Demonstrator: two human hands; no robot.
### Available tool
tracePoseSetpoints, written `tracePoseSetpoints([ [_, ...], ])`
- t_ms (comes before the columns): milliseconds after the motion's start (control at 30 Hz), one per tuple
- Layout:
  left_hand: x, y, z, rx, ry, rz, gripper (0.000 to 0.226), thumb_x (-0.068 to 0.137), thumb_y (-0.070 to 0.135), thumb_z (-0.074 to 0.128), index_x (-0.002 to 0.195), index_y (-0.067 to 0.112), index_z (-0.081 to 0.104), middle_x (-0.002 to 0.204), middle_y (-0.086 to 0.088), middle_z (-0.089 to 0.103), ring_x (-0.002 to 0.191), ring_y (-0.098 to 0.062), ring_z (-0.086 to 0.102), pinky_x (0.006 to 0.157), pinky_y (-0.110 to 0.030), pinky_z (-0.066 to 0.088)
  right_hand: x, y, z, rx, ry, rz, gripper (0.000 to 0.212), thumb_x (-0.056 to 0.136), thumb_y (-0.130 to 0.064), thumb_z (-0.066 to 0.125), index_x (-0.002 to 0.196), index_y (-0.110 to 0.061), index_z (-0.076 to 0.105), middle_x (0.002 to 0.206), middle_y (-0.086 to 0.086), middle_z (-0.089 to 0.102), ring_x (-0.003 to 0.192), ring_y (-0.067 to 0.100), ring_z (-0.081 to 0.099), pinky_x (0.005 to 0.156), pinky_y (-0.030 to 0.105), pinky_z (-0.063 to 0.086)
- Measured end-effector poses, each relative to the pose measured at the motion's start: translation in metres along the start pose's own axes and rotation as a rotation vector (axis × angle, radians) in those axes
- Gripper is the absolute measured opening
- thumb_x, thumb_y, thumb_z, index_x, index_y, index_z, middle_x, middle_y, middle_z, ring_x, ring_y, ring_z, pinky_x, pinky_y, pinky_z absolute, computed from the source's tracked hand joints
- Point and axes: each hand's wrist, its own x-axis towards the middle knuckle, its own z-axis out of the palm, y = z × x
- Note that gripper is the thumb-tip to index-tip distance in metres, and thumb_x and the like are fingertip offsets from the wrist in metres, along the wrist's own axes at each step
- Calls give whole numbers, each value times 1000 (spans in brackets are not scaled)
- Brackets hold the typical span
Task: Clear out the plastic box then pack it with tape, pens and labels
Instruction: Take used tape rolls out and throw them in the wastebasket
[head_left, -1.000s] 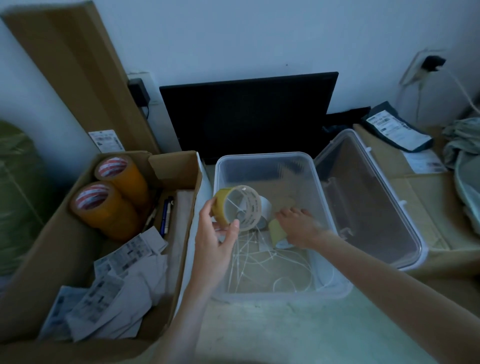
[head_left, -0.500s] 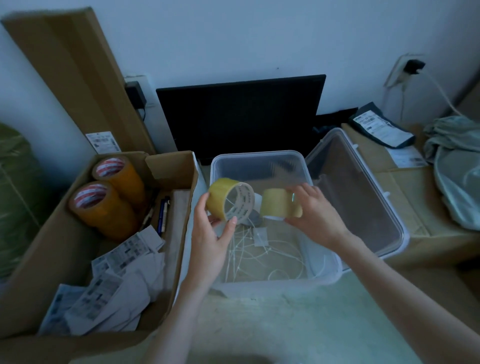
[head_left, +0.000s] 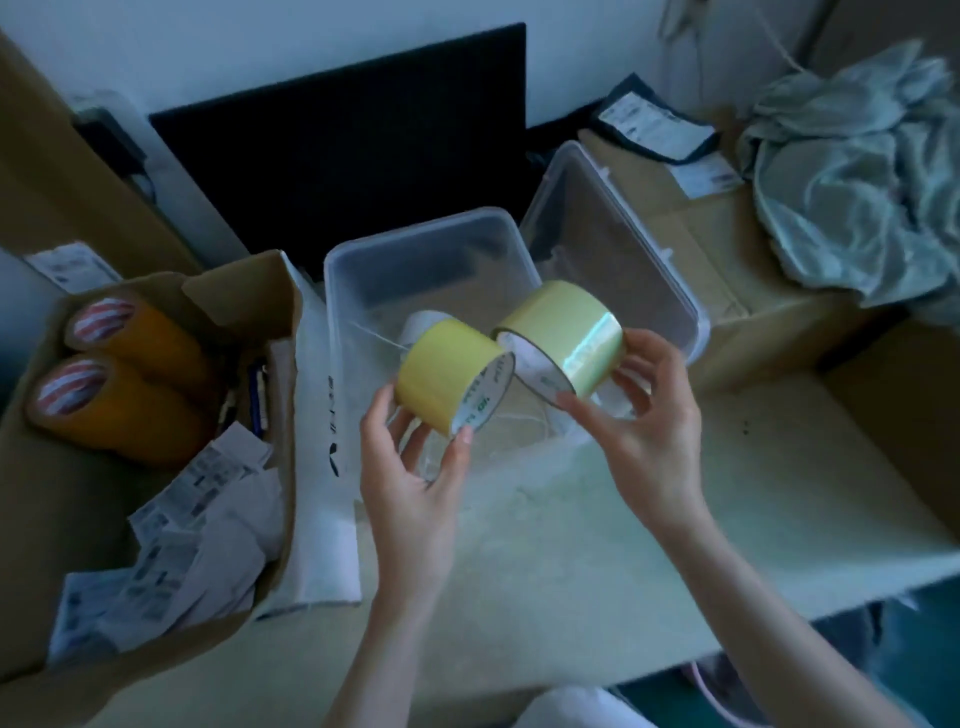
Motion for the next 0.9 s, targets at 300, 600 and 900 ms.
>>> tracePoseSetpoints([
  [300,-45,-2,37,-68,-444,57,63,79,19,76,130,30,41,129,-5,54,119,-18,55,96,-22,46,-87,11,-69,6,478,71,58,71,-7,79,113,-28,46,117,1,51,111,14,54,102,32,46],
  [600,-110,-27,91,110,-993,100,62,77,10,75,130,20,45,122,1,52,112,-8,53,95,-24,48,-198,56,-135,-61,921,369,58,70,-9,82,115,-22,48,108,-4,58,95,-1,60,86,23,49],
  [900,-177,-61,190,379,-1411,205,63,79,22,75,134,13,47,121,2,49,102,-6,52,94,-25,47,-258,131,-199,-118,1187,616,58,75,-11,78,125,-12,48,122,1,54,105,11,54,80,7,40],
])
